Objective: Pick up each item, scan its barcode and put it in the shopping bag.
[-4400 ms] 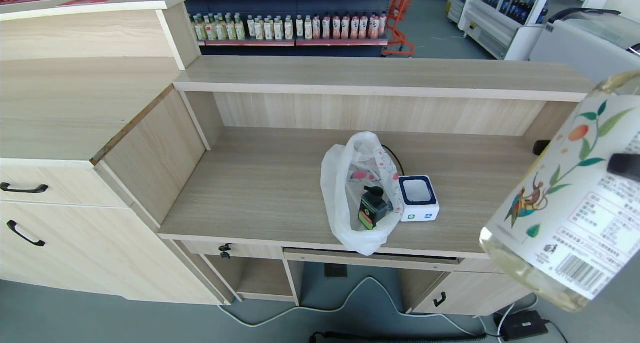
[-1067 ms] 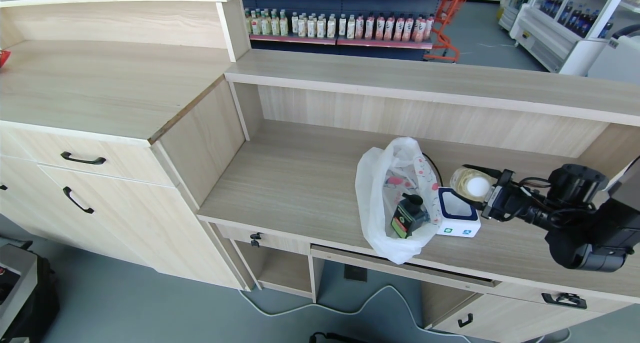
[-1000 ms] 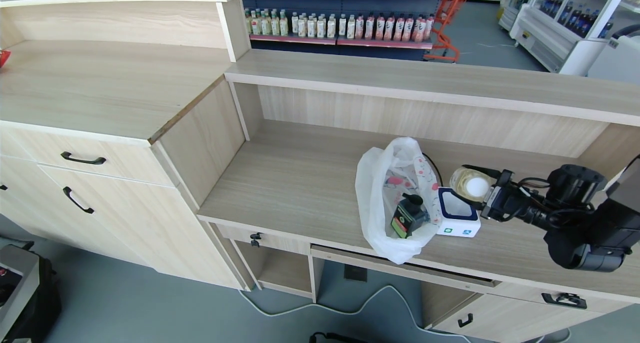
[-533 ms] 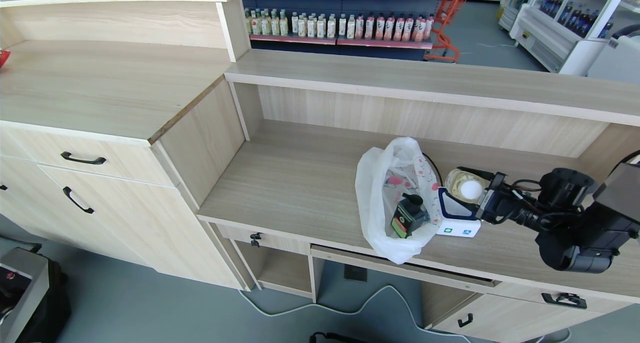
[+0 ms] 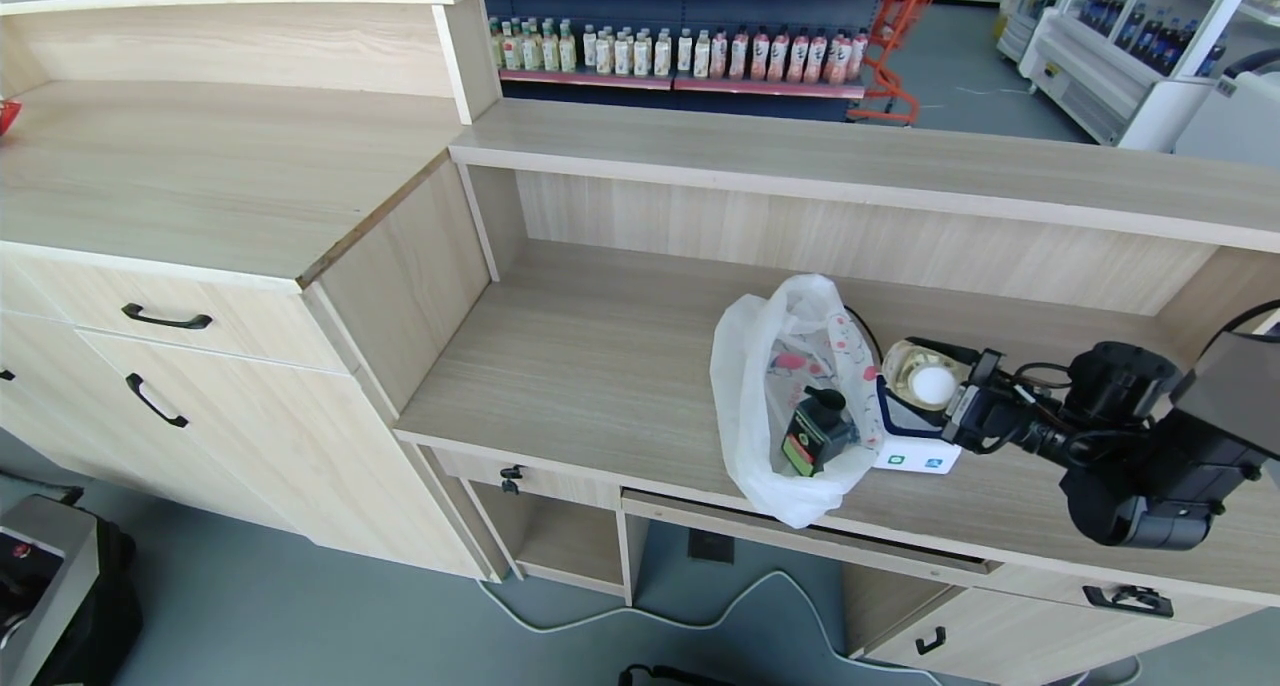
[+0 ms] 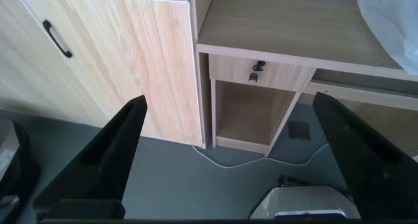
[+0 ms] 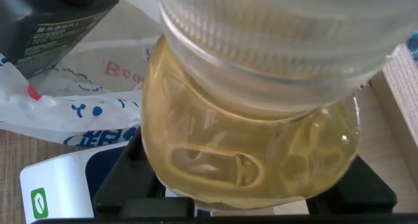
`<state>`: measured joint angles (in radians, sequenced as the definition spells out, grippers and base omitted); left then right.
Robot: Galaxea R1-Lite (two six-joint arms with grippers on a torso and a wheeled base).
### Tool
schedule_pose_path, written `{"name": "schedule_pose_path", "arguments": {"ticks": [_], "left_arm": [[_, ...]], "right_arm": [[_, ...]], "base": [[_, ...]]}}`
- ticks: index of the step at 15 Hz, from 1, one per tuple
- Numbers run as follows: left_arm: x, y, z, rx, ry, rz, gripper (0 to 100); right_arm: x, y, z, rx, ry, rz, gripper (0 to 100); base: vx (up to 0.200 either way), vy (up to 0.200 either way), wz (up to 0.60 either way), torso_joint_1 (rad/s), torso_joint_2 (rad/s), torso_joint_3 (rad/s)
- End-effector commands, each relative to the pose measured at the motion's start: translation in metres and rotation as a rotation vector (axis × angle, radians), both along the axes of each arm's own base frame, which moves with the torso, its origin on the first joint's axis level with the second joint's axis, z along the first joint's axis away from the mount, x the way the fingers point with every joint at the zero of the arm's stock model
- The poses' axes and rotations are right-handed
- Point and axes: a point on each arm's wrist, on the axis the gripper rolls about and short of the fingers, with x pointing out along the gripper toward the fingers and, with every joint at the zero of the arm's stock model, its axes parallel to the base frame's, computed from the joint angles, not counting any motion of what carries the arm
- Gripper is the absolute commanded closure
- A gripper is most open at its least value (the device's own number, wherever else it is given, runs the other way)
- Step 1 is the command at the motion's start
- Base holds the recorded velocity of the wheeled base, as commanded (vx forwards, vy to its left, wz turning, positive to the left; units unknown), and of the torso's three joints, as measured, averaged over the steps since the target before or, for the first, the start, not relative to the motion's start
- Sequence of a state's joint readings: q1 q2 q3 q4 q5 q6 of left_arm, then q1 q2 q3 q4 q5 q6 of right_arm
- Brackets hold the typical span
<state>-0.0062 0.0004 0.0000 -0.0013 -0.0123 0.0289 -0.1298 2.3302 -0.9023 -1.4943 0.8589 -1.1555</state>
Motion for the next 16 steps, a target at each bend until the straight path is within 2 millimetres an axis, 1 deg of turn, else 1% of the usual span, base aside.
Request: {"name": "schedule_pose_path", "arguments": {"ticks": [1,2,3,5,6,7,8,9,11,12,13,14,16], "left_arm": [[0.0,0.0,0.0,0.0,-0.002,0.0,0],[0.0,0.0,0.0,0.0,-0.001,0.0,0],[0.0,0.0,0.0,0.0,-0.001,0.0,0],[0.0,0.0,0.0,0.0,-0.001,0.0,0],[0.0,0.0,0.0,0.0,-0.002,0.0,0],[0.0,0.0,0.0,0.0,-0.002,0.0,0],[0.0,0.0,0.0,0.0,-0.001,0.0,0],[0.0,0.0,0.0,0.0,-0.001,0.0,0],[0.0,0.0,0.0,0.0,-0.001,0.0,0],[0.0,0.0,0.0,0.0,-0.002,0.0,0],[0.0,0.0,0.0,0.0,-0.001,0.0,0],[0.0,0.0,0.0,0.0,-0.001,0.0,0],[0.0,0.0,0.0,0.0,-0.001,0.0,0]], "right_arm": [[0.0,0.0,-0.002,0.003,0.009,0.0,100],[0.001,0.0,-0.001,0.007,0.009,-0.002,100],[0.003,0.0,0.007,0.032,0.005,0.0,100],[0.005,0.003,0.033,0.122,0.018,0.021,100],[-0.002,0.004,0.055,0.205,0.051,0.034,100],[-0.014,0.003,0.08,0.305,0.098,0.044,100],[-0.025,-0.002,0.095,0.375,0.127,0.032,100],[-0.035,-0.007,0.105,0.441,0.15,0.0,100],[-0.047,-0.01,0.113,0.566,0.222,-0.062,100],[-0.053,-0.011,0.115,0.674,0.29,-0.143,100],[-0.054,-0.012,0.114,0.745,0.342,-0.209,100],[-0.054,-0.013,0.111,0.771,0.378,-0.255,100],[-0.056,-0.013,0.111,0.782,0.416,-0.277,100]], "base": [[0.0,0.0,0.0,0.0,0.0,0.0],[0.0,0.0,0.0,0.0,0.0,0.0],[0.0,0.0,0.0,0.0,0.0,0.0],[0.0,0.0,0.0,0.0,0.0,0.0],[0.0,0.0,0.0,0.0,0.0,0.0],[0.0,0.0,0.0,0.0,0.0,0.0],[0.0,0.0,0.0,0.0,0.0,0.0],[0.0,0.0,0.0,0.0,0.0,0.0],[0.0,0.0,0.0,0.0,0.0,0.0],[0.0,0.0,0.0,0.0,0.0,0.0],[0.0,0.0,0.0,0.0,0.0,0.0],[0.0,0.0,0.0,0.0,0.0,0.0],[0.0,0.0,0.0,0.0,0.0,0.0]]}}
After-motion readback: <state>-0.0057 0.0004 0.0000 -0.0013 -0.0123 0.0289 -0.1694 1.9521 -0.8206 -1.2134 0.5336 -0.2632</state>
